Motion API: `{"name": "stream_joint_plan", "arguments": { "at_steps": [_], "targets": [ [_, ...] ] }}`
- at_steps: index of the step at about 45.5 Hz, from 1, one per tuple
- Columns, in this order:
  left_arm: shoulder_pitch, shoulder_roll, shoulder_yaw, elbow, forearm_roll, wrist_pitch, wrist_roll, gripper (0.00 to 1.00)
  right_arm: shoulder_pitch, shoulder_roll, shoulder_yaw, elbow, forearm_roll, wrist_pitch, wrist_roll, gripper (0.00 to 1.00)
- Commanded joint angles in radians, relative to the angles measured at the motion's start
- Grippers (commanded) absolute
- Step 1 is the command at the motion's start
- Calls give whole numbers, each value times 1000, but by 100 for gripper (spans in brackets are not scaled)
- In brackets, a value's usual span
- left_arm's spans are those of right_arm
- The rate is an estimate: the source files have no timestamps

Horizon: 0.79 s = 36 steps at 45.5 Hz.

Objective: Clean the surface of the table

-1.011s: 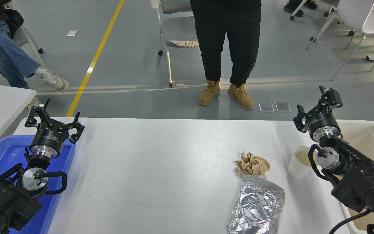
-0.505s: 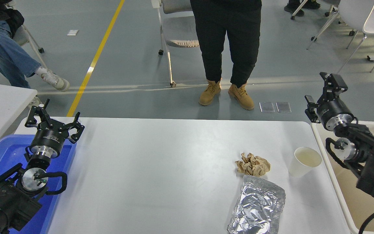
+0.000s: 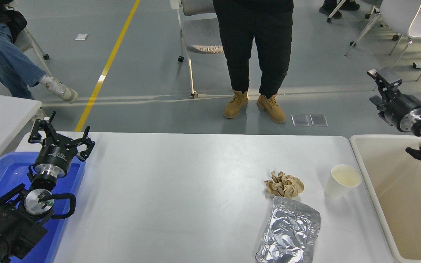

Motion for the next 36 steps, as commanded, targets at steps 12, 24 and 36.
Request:
{"name": "stream_joint_plan", "arguments": {
  "at_steps": [12, 24, 36],
  "targets": [
    [0, 0, 0, 1, 0, 0, 0, 100, 151, -83, -264, 34, -598, 163, 58, 98],
    [0, 0, 0, 1, 0, 0, 0, 100, 219, -102, -355, 178, -728, 154, 127, 98],
    [0, 0, 0, 1, 0, 0, 0, 100, 240, -77, -368, 207, -813, 154, 138, 97]
  ]
}}
